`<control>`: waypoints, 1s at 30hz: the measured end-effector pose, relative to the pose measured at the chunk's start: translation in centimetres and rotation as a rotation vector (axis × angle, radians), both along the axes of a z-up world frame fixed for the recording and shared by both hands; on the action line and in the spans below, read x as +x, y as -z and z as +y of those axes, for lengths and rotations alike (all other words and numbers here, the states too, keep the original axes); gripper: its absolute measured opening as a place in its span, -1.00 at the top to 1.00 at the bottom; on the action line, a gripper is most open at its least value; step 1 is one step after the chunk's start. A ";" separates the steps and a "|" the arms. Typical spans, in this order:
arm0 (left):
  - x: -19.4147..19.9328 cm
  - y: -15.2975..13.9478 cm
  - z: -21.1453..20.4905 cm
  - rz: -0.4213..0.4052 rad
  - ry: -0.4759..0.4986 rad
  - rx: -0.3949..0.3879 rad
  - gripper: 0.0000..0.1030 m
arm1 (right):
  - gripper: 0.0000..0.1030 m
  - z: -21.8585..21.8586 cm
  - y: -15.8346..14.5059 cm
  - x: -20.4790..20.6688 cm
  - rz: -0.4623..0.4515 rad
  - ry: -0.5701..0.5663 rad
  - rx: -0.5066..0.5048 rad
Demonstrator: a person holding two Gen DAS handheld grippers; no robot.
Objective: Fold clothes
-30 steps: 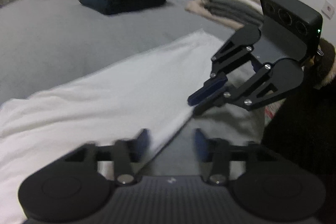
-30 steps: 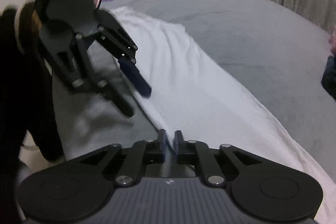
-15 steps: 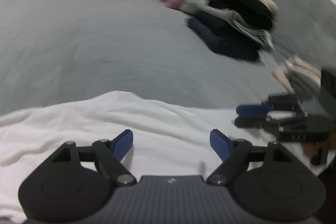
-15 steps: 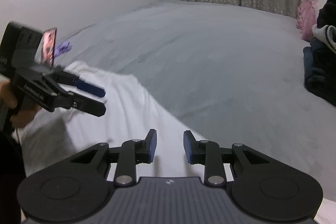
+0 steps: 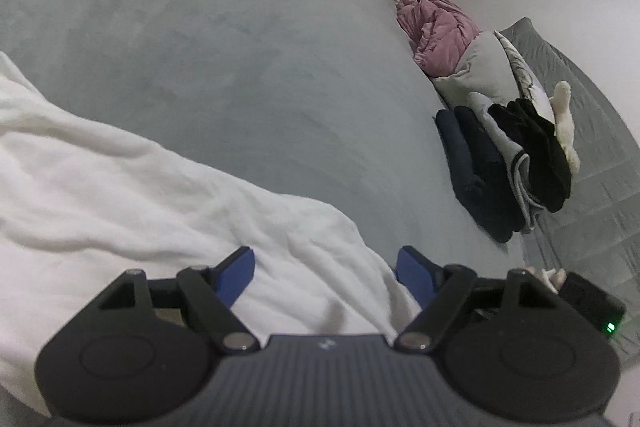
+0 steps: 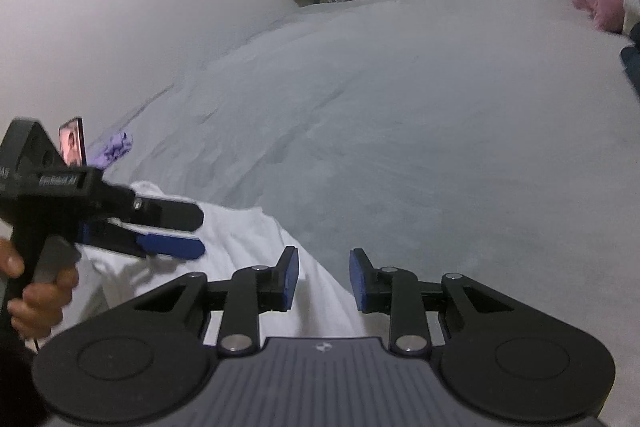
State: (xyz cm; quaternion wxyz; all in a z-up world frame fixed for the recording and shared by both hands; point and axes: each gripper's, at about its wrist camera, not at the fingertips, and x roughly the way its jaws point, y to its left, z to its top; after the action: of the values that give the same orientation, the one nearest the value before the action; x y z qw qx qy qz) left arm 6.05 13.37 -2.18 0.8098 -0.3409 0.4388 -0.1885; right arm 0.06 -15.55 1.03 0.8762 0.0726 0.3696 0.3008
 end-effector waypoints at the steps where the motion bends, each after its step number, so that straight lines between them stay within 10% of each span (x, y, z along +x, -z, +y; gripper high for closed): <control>1: 0.1 0.2 0.1 0.000 0.007 -0.023 -0.45 | 0.48 0.3 0.4 0.4 0.010 -0.012 0.014; 7: 0.3 0.9 0.5 0.014 0.021 -0.102 -0.43 | 0.94 0.8 0.9 -0.1 -0.046 -0.052 -0.024; 17: -0.4 0.8 0.1 0.012 0.048 -0.149 -0.35 | 0.97 3.1 -0.8 -3.6 -0.159 -0.310 -0.029; 20: -0.5 1.0 -0.4 0.023 0.053 -0.115 -0.05 | 0.97 4.3 -0.3 -4.4 -0.151 -0.387 -0.079; 25: -0.4 1.6 -1.3 0.065 0.029 0.035 1.00 | 0.96 5.0 0.6 -4.1 -0.100 -0.399 -0.098; 30: -0.7 2.1 -0.6 0.096 0.019 0.035 1.00 | 0.91 2.9 -0.1 -2.2 -0.039 -0.288 0.047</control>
State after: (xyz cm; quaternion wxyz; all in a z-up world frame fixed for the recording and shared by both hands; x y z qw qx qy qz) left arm 5.30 12.79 -4.28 0.7919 -0.3310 0.4837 -0.1716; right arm -2.09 -12.68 1.11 0.8290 0.0335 0.3520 0.4332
